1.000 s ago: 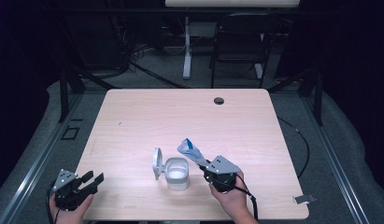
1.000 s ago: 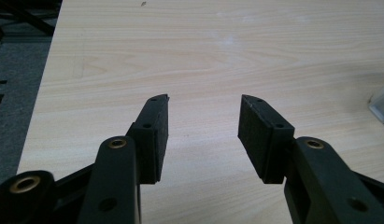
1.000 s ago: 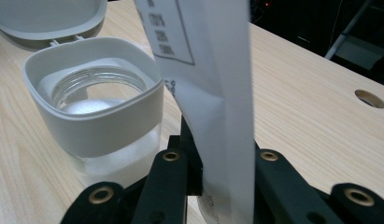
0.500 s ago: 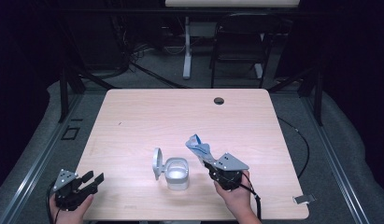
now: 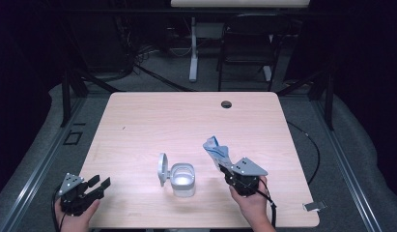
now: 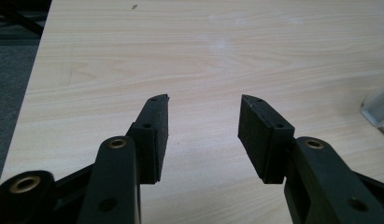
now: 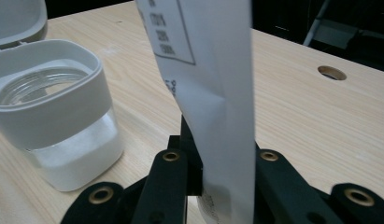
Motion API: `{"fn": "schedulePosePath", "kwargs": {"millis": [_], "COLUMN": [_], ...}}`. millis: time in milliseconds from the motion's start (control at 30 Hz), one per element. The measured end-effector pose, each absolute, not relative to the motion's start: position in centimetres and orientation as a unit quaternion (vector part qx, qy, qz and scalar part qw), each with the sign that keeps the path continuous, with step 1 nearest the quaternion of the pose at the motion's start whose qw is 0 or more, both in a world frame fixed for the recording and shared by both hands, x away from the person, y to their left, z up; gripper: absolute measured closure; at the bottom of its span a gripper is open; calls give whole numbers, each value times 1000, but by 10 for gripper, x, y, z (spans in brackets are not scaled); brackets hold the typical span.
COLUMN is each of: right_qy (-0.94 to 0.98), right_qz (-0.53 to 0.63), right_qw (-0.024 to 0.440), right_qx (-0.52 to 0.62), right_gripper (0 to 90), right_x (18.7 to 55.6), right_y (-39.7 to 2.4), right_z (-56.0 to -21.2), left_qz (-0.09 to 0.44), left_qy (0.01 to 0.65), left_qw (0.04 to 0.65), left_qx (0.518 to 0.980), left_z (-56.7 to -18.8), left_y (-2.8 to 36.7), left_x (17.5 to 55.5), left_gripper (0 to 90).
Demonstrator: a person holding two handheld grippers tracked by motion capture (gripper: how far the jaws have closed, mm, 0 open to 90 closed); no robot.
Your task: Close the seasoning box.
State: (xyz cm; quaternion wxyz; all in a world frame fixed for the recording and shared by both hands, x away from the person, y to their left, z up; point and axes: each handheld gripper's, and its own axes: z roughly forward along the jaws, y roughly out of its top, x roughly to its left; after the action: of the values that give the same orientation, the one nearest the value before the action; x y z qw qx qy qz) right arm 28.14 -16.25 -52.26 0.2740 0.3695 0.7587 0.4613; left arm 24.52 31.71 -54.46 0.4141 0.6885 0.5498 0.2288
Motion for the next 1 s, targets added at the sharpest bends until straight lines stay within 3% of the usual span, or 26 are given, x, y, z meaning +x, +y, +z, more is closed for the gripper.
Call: {"fn": "schedulePosePath", "kwargs": {"millis": [533, 1000], "right_qy": [741, 729], "right_qz": [443, 433], "right_qw": [285, 256], "right_qx": [416, 464], "right_gripper": [809, 810], "right_x": [283, 291], "right_y": [-194, -212], "right_z": [-533, -546], "left_qz": [223, 222], "left_qy": [537, 535], "left_qw": [419, 419], "left_qx": [697, 700], "left_z": [-543, -544], "left_y": [303, 299], "left_x": [255, 258], "left_gripper": [530, 530]}}
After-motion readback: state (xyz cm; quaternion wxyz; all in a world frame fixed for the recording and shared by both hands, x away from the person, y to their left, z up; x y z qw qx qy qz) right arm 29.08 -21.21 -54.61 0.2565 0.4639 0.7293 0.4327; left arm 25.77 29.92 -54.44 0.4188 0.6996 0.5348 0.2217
